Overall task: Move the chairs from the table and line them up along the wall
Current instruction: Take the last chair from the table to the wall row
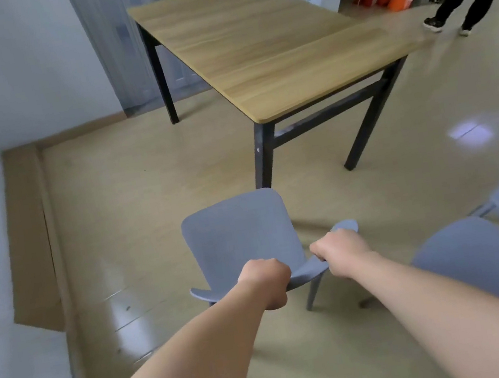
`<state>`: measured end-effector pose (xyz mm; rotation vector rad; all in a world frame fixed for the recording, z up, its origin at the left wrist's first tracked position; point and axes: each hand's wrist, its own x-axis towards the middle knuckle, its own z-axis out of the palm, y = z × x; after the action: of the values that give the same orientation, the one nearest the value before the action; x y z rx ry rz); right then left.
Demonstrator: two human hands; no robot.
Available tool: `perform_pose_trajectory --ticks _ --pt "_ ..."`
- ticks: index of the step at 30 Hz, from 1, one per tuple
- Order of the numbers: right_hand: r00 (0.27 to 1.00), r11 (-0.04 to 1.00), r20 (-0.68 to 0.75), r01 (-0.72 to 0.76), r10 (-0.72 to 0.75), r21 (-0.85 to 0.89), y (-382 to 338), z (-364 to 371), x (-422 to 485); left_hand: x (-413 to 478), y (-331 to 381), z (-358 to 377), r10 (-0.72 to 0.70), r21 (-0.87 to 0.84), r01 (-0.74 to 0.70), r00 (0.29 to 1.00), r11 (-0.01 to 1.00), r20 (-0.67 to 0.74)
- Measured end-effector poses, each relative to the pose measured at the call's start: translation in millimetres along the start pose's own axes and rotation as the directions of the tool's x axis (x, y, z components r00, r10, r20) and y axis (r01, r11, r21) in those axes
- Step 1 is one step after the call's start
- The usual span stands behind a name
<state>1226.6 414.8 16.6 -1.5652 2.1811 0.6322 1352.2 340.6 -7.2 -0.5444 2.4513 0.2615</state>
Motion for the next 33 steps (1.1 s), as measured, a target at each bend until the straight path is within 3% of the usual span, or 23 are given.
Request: perform_pose_trajectory --ticks 6,11,15,18,19,20,22,23,25,28,33 --pt "0.985 0.972 0.044 -0.173 0.168 0.159 45 47 -57 4 75 3 0.089 -0.04 -0.086 0.994 0.995 0.071" --pt "0.945 0.873 0.113 -0.327 0.308 0.362 60 65 -83 11 101 -14 0.176 -0.253 -0.132 0.971 0.959 0.162" --pt "0.897 0.73 0.11 -0.415 0.428 0.544 49 67 -82 16 105 -26 0.166 -0.471 -0.095 0.98 0.877 0.111" --pt "0.804 0.587 0.011 -0.442 0.594 0.678 43 74 -78 23 103 -26 0.155 -0.41 -0.122 0.987 0.904 0.048" --pt "0.752 0.526 0.006 -0.467 0.66 0.71 40 76 -78 24 102 -26 0.147 -0.386 -0.121 0.988 0.914 0.04" --pt "0.684 0.386 0.09 -0.51 0.724 0.768 38 78 -77 27 100 -26 0.149 -0.364 -0.126 0.988 0.923 0.038" --pt "0.607 -0.067 0.417 -0.514 0.677 0.855 33 82 -76 32 95 -27 0.174 -0.352 -0.146 0.983 0.924 0.049" --pt "0.624 -0.271 0.543 -0.481 0.563 0.834 28 83 -76 33 93 -29 0.193 -0.354 -0.162 0.98 0.921 0.055" --pt "0.677 -0.541 0.637 -0.401 0.368 0.739 17 80 -76 36 89 -35 0.242 -0.329 -0.209 0.968 0.921 0.063" --pt "0.674 -0.776 0.64 -0.157 0.369 0.611 3 78 -68 41 80 -39 0.316 -0.261 -0.283 0.944 0.923 0.092" --pt "0.576 -0.88 0.709 0.04 0.408 0.474 -17 81 -54 54 64 -29 0.377 -0.176 -0.349 0.911 0.921 0.168"
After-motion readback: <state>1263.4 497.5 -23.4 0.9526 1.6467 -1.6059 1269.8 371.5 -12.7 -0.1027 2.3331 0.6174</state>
